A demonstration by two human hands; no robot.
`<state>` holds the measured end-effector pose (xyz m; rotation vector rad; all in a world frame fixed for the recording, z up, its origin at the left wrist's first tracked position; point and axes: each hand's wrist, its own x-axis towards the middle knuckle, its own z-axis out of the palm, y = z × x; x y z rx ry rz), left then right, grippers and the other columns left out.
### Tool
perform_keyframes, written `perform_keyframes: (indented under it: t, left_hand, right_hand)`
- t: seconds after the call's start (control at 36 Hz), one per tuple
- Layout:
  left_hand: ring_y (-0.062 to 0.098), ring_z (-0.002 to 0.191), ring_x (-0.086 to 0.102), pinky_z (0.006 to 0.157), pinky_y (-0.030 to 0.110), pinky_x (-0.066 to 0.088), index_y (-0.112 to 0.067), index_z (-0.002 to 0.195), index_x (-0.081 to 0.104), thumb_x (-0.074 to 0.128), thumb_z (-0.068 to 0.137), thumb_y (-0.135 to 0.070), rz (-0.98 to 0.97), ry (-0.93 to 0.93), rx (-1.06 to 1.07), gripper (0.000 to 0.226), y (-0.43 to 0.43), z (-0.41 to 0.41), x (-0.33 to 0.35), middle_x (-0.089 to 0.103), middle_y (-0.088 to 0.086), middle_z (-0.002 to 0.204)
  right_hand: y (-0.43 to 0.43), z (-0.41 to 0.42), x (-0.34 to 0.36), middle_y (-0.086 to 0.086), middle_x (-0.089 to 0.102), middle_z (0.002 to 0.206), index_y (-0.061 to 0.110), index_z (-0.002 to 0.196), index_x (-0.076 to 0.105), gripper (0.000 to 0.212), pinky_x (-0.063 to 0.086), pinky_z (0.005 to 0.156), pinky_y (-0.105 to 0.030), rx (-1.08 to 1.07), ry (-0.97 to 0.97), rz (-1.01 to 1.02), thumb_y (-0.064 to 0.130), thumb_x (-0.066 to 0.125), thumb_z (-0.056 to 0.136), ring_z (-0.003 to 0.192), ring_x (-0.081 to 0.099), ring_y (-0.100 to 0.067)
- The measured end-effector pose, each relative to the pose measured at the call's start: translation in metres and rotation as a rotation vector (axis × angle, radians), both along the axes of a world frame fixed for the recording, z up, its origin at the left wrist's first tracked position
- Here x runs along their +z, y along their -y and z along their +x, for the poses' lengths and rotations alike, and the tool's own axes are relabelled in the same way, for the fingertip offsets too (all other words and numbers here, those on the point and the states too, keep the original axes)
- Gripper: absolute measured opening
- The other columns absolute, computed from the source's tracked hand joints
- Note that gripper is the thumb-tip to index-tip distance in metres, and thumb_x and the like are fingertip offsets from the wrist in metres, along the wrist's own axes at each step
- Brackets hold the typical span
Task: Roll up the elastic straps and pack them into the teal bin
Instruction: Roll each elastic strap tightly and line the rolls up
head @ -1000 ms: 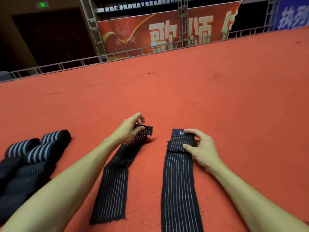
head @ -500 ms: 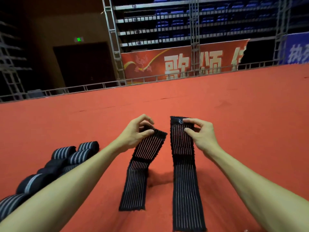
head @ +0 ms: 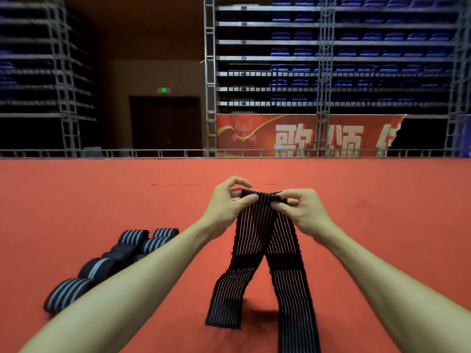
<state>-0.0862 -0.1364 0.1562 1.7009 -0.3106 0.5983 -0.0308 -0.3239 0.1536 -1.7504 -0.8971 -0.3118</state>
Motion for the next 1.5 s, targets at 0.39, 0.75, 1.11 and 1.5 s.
perform_keyframes:
  t: [0.39, 0.75, 1.11, 1.5]
  left_hand:
    - [0.017, 0.089, 0.071, 0.087, 0.033, 0.057, -0.010, 0.097, 0.059, 0.070, 0.079, 0.015, 0.045, 0.057, 0.003, 0.033, -0.015, -0.014, 0.029, 0.075, 0.007, 0.090]
    - [0.020, 0.096, 0.071, 0.096, 0.043, 0.054, -0.021, 0.090, 0.058, 0.072, 0.079, 0.011, 0.447, 0.115, 0.115, 0.036, -0.016, -0.010, 0.060, 0.075, 0.003, 0.089]
    - [0.016, 0.095, 0.071, 0.085, 0.028, 0.055, -0.019, 0.091, 0.061, 0.072, 0.080, 0.007, 0.510, 0.238, 0.145, 0.030, -0.011, -0.017, 0.115, 0.074, 0.004, 0.091]
    - [0.012, 0.092, 0.071, 0.089, 0.025, 0.055, -0.012, 0.098, 0.062, 0.077, 0.079, 0.003, 0.483, 0.252, 0.145, 0.029, -0.010, -0.013, 0.109, 0.073, 0.001, 0.093]
  right_hand:
    - [-0.003, -0.013, 0.036, 0.002, 0.075, 0.105, 0.025, 0.084, 0.072, 0.026, 0.056, 0.076, -0.029, 0.013, 0.138, -0.119, 0.000, 0.064, 0.091, 0.085, 0.070, -0.017]
    - [0.005, -0.014, 0.069, 0.009, 0.067, 0.112, 0.013, 0.086, 0.075, 0.018, 0.049, 0.064, -0.020, -0.129, 0.278, -0.362, -0.001, 0.065, 0.089, 0.077, 0.064, -0.010]
    - [0.009, -0.016, 0.113, 0.002, 0.072, 0.094, 0.014, 0.084, 0.073, 0.014, 0.062, 0.069, -0.041, -0.082, 0.234, -0.160, 0.003, 0.067, 0.091, 0.080, 0.072, -0.025]
    - [0.011, -0.010, 0.103, -0.015, 0.071, 0.110, -0.008, 0.097, 0.074, 0.016, 0.062, 0.071, -0.038, -0.028, 0.083, 0.130, -0.010, 0.070, 0.082, 0.090, 0.072, -0.034]
